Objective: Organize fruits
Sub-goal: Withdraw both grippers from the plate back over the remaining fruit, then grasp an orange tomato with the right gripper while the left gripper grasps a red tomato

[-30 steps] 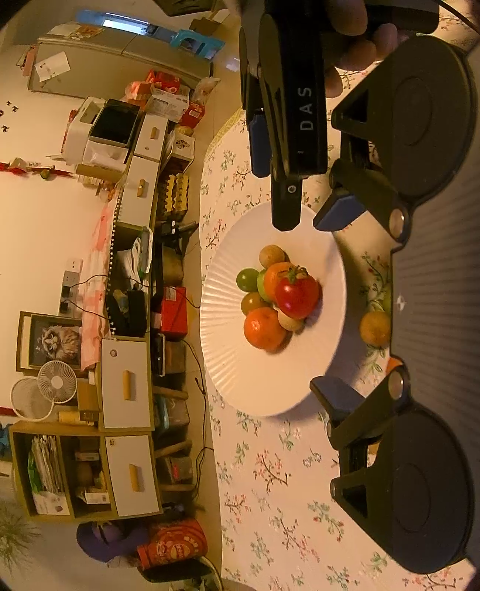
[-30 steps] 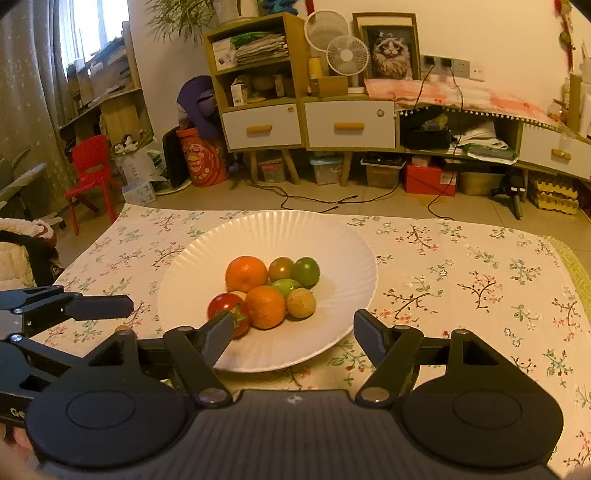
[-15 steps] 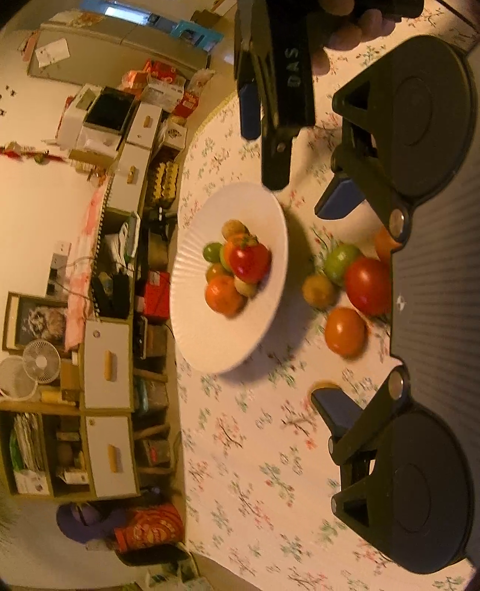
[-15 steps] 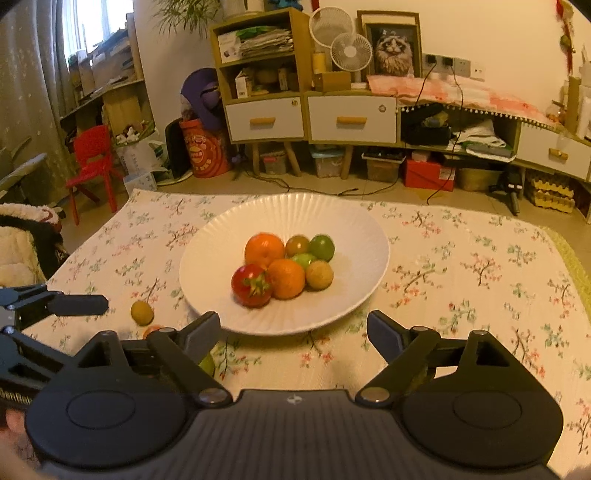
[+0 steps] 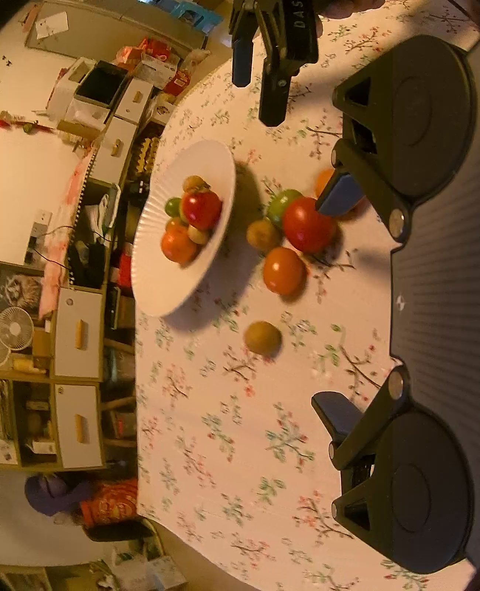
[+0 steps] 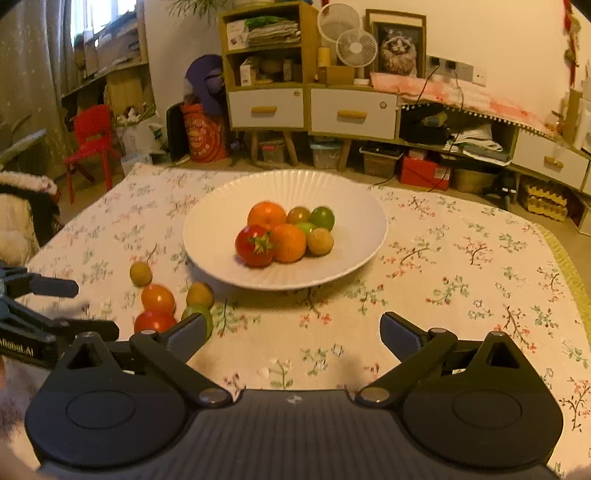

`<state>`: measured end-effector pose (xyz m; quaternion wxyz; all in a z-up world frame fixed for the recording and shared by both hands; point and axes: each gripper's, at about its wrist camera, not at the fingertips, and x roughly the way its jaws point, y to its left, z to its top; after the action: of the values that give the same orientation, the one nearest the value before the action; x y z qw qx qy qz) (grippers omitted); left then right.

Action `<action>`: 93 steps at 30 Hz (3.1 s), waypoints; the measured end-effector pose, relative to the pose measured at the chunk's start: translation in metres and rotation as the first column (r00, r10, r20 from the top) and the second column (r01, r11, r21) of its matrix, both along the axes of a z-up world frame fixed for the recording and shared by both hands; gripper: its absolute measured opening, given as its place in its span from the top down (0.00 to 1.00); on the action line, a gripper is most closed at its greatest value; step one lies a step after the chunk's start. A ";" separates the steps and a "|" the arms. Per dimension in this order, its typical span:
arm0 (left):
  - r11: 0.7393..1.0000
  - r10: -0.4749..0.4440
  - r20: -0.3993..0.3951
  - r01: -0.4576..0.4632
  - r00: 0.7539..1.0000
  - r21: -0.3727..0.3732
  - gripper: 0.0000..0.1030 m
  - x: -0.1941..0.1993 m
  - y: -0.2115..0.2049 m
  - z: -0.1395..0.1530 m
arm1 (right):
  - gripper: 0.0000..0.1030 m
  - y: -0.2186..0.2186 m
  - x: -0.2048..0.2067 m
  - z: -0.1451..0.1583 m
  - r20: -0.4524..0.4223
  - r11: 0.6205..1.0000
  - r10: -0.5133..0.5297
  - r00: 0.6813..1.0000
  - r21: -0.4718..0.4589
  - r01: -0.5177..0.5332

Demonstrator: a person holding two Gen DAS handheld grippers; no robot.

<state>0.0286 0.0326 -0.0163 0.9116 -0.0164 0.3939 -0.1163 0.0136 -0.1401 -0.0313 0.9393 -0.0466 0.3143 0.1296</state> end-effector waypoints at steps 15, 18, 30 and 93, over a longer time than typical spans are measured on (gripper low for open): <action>0.999 0.010 -0.027 -0.008 1.000 0.053 0.01 -0.009 0.012 -0.015 | 0.01 0.015 -0.009 -0.016 -0.028 0.998 0.051 0.998 -0.032 -0.051; 0.998 0.009 -0.028 -0.007 1.000 0.060 0.01 -0.009 0.011 -0.017 | 0.01 0.016 -0.009 -0.020 -0.037 0.998 0.051 0.998 -0.042 -0.053; 0.998 0.014 -0.023 -0.012 1.000 0.065 0.01 -0.008 0.012 -0.020 | 0.01 0.029 -0.020 -0.030 -0.074 0.991 0.123 0.990 -0.033 -0.126; 0.976 -0.208 -0.035 0.210 0.977 0.058 0.32 -0.003 -0.066 -0.013 | 0.70 0.017 -0.021 -0.019 -0.041 0.989 0.118 0.992 -0.089 -0.121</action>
<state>0.0253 -0.0333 -0.0296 0.8887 0.0512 0.4097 -0.1992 -0.0074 -0.1234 -0.0508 0.9211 -0.1059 0.3330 0.1720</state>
